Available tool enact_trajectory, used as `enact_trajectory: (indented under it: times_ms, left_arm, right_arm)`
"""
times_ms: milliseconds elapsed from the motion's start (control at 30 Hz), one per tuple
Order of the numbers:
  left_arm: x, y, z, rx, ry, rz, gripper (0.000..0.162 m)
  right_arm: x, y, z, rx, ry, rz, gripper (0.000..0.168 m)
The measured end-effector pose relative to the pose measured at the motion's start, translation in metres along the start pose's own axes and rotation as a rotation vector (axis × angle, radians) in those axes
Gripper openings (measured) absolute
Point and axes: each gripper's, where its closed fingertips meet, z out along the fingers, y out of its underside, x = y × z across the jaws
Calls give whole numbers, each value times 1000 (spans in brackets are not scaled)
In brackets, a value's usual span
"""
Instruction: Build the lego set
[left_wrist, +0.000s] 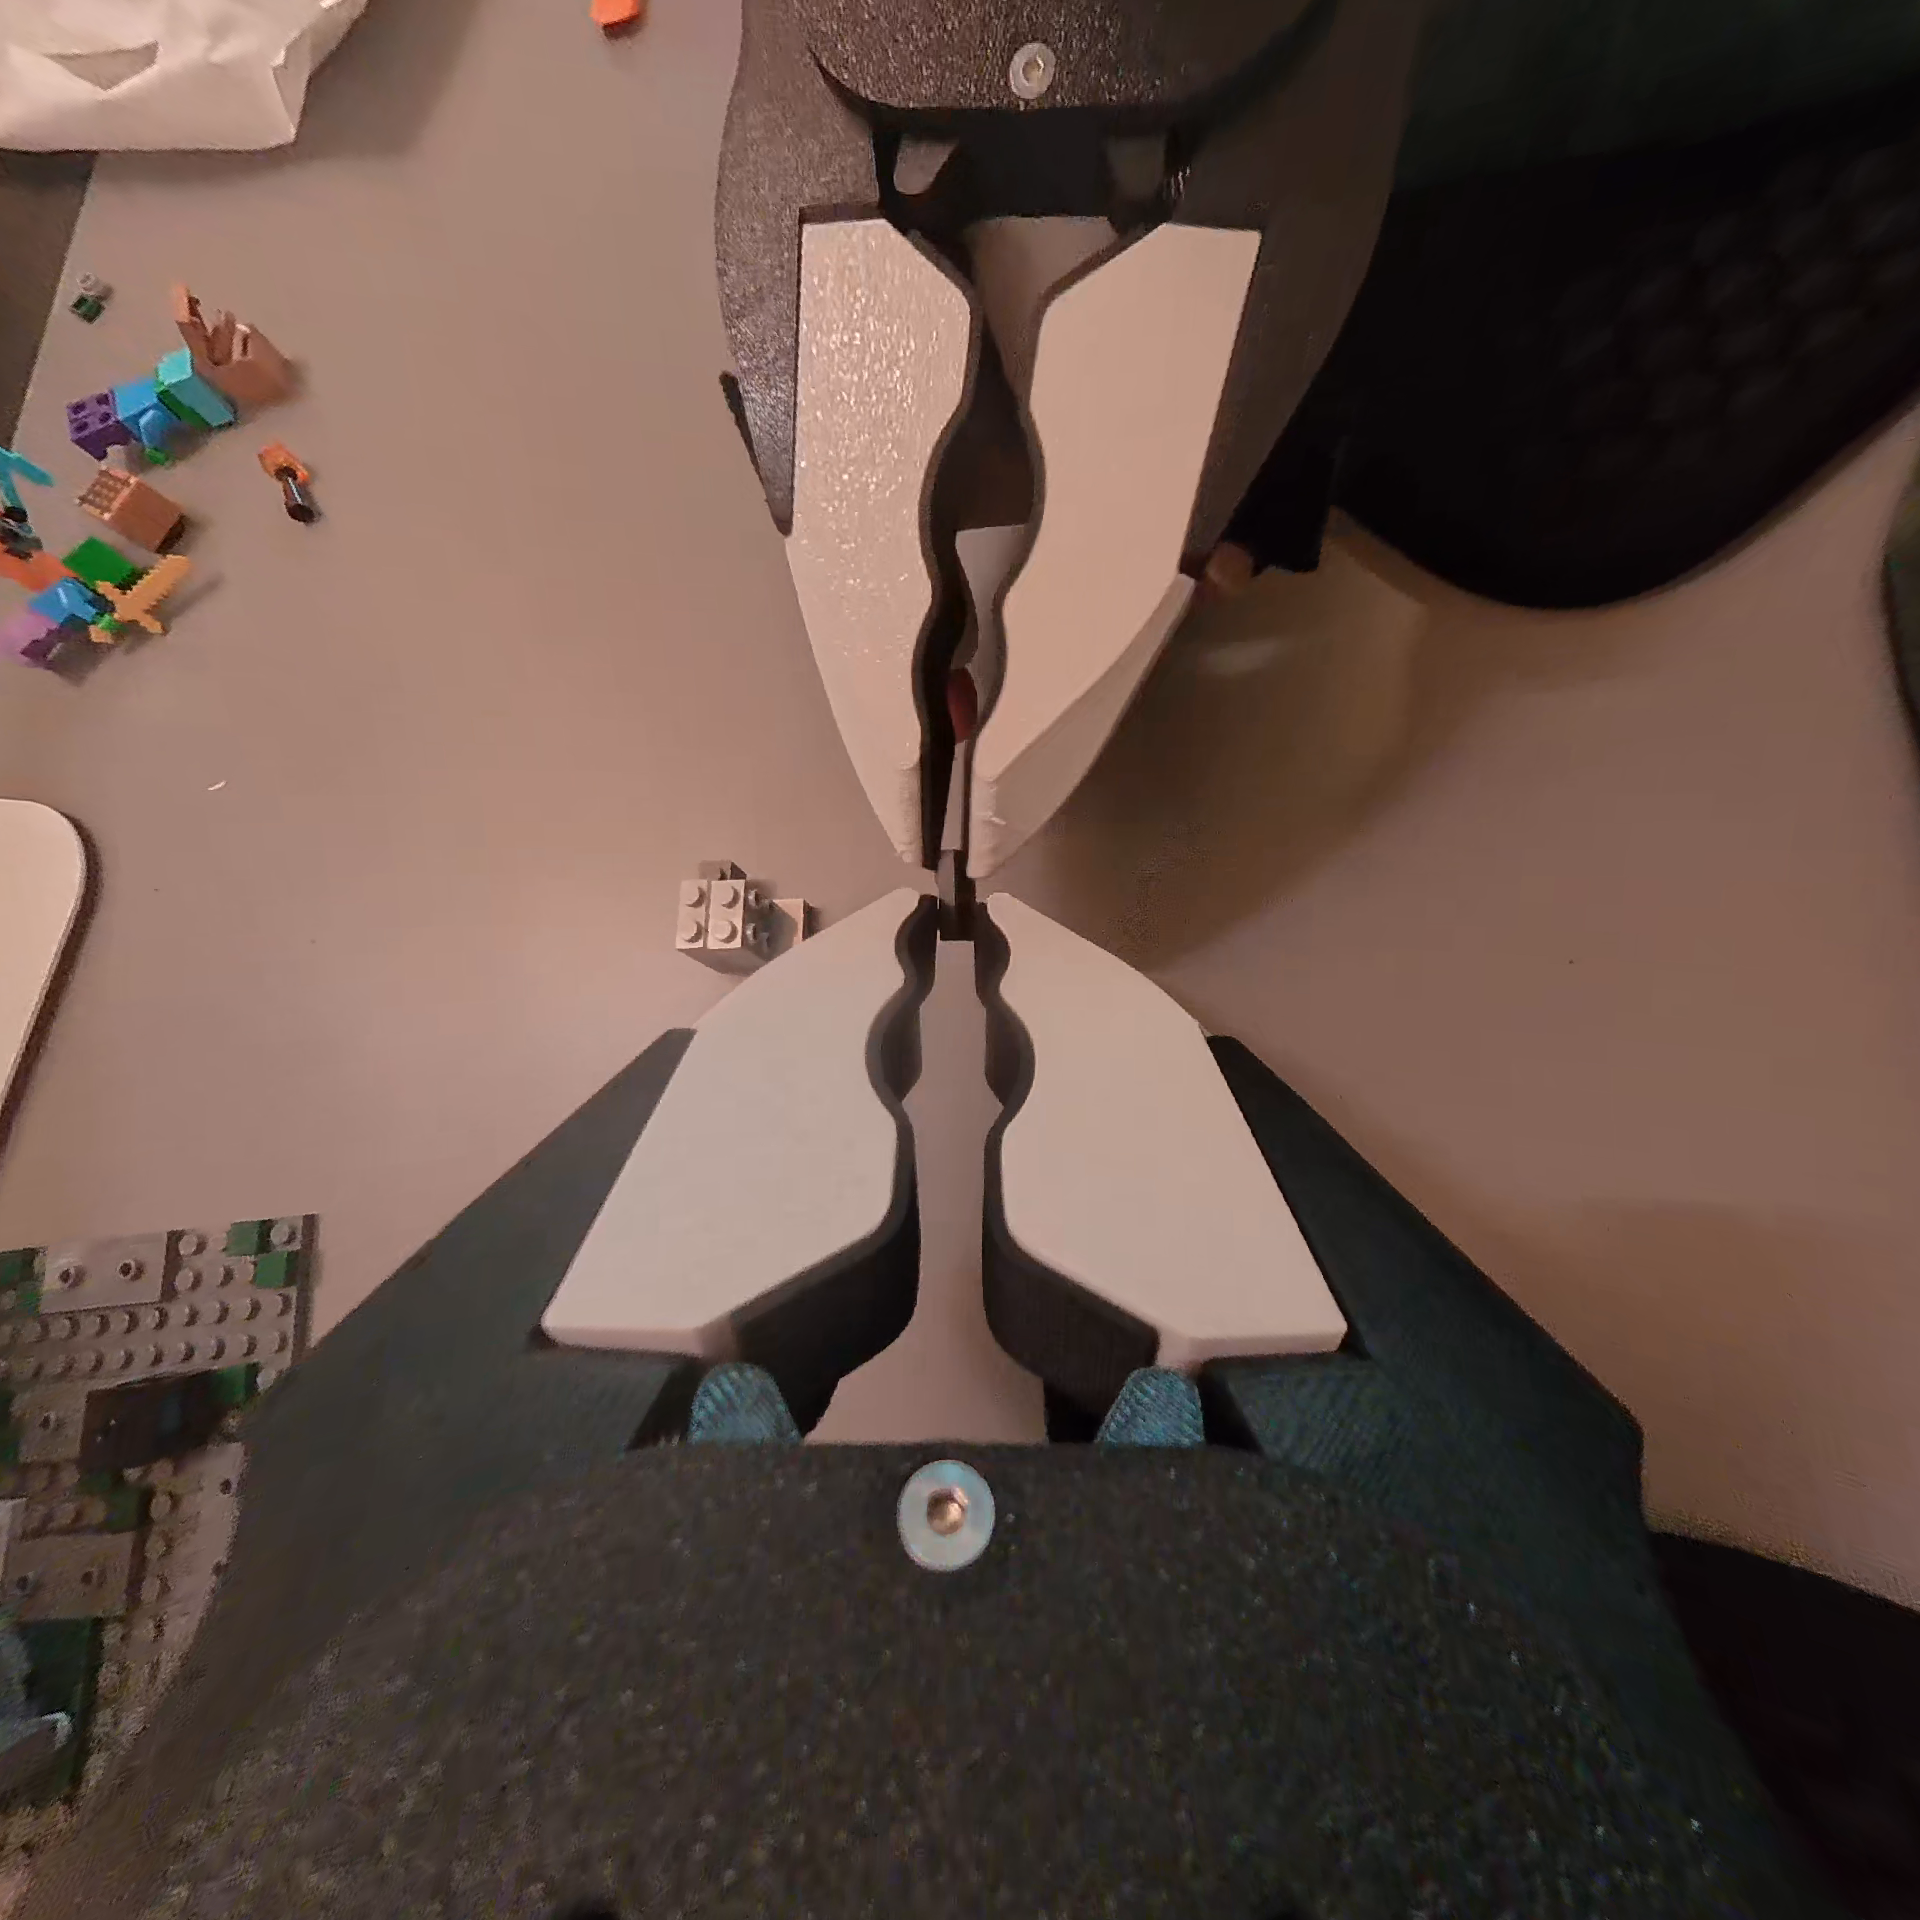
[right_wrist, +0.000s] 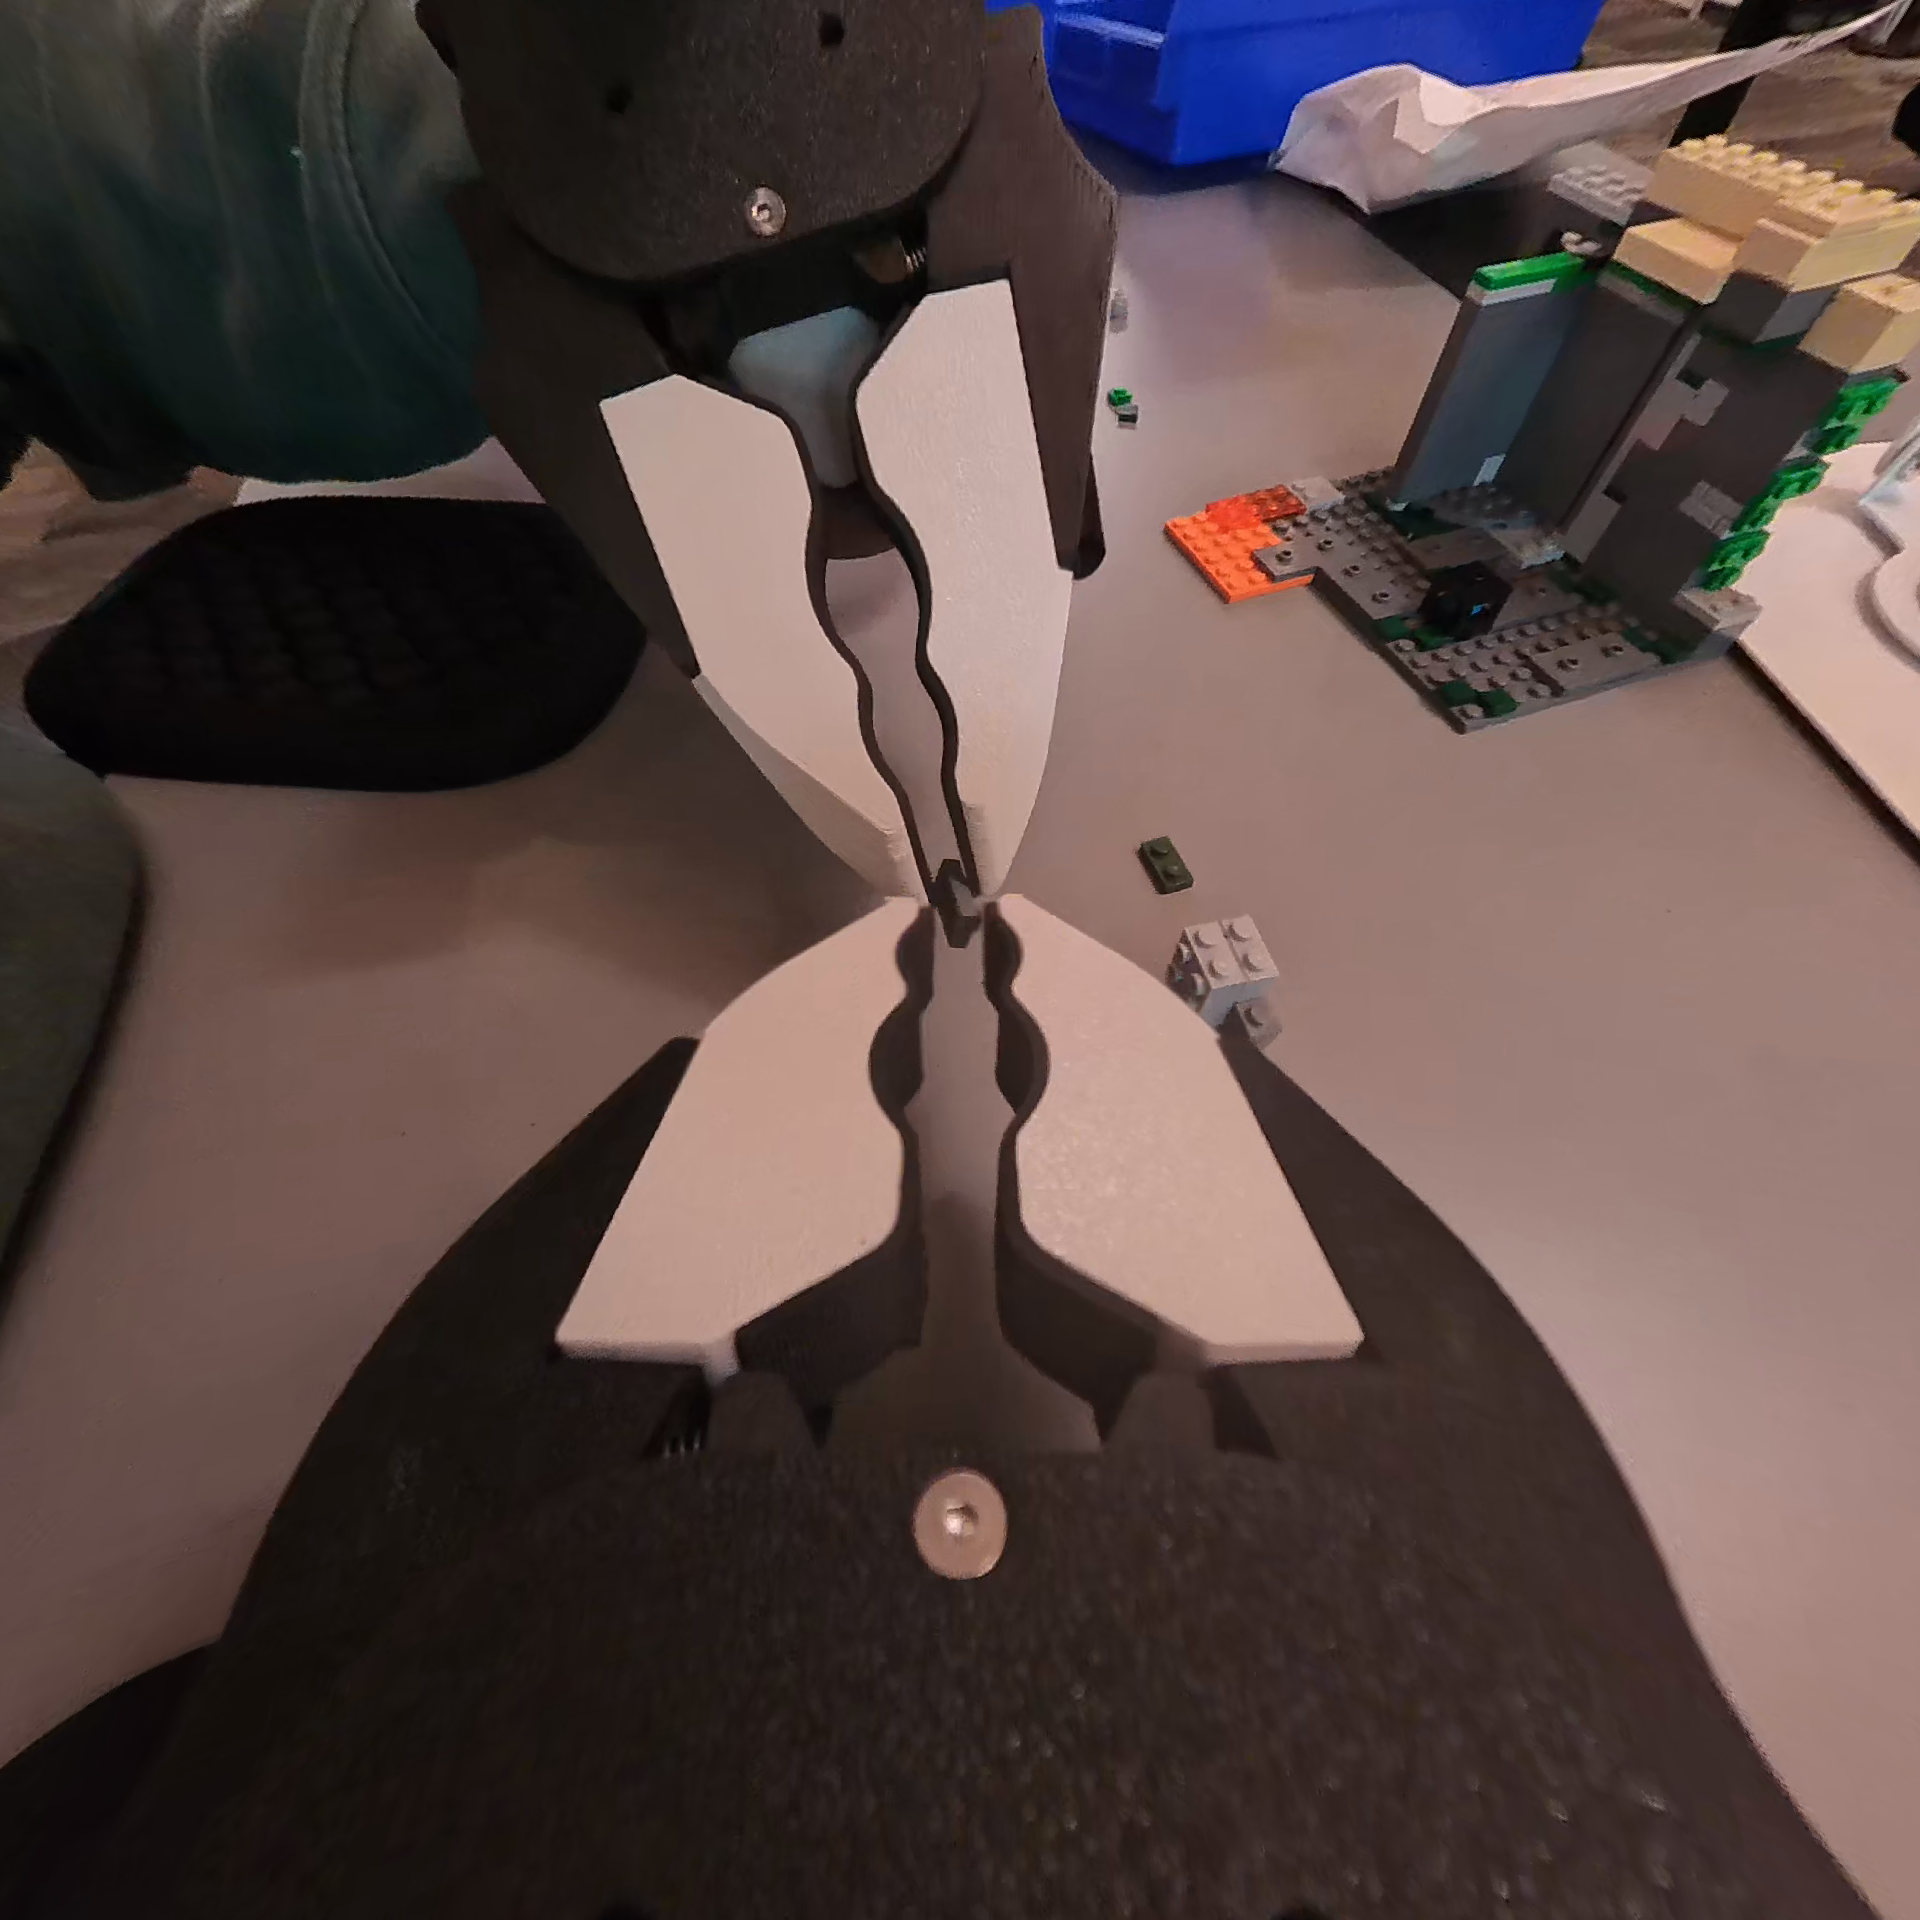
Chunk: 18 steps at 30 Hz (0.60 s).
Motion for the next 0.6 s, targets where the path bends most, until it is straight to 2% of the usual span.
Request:
enact_trajectory:
  times_ms: [133,267,600]
  left_arm:
    - [-5,-4,-2,62,-9,-71,7]
    - [-8,-1,-4,113,29,-214,16]
    - [-17,-20,-18,456,262,-807,8]
  right_arm:
    - [5,-4,-2,12,34,3,3]
    - [17,-11,-8,30,143,-69,3]
    - [16,-27,-13,34,423,-649,3]
